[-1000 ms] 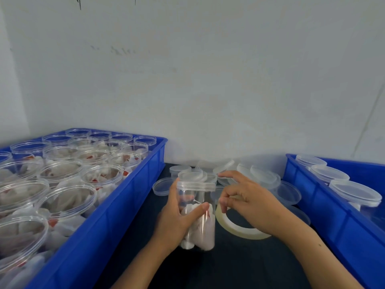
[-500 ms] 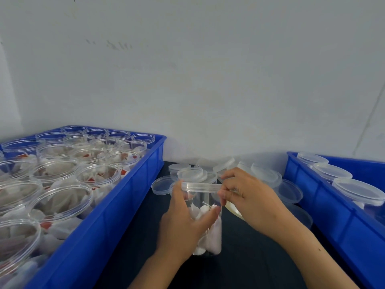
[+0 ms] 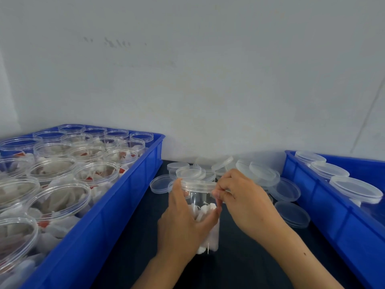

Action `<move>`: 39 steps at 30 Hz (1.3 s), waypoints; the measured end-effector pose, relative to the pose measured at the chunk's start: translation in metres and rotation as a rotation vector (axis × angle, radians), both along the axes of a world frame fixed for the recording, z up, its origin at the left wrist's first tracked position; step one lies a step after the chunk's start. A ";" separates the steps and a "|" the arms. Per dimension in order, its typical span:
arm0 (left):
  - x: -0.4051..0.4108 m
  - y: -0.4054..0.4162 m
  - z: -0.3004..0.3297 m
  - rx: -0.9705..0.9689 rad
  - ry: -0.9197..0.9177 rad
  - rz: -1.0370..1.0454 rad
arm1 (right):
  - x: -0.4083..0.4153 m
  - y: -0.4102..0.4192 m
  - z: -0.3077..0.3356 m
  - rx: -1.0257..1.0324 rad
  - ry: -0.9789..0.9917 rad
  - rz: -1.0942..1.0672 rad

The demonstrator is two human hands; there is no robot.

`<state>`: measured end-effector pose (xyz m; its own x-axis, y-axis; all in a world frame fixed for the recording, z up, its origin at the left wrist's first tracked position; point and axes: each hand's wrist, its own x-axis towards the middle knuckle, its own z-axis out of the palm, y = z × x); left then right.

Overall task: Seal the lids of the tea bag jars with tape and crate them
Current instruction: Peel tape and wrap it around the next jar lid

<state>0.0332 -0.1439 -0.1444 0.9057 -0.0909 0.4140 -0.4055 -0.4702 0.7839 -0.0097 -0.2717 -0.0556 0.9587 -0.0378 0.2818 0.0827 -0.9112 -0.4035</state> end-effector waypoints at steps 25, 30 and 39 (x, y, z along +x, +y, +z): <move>-0.003 -0.003 0.002 0.018 -0.019 0.034 | 0.006 -0.005 -0.003 0.105 -0.009 0.040; -0.006 -0.004 0.003 0.028 -0.001 0.047 | 0.004 -0.002 -0.005 0.071 -0.049 0.001; -0.006 -0.003 0.003 -0.025 -0.013 0.028 | 0.001 0.004 -0.004 -0.074 -0.048 -0.097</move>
<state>0.0276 -0.1472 -0.1412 0.9021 -0.0553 0.4280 -0.4032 -0.4619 0.7900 -0.0088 -0.2674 -0.0594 0.9367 -0.1073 0.3332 0.0103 -0.9431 -0.3325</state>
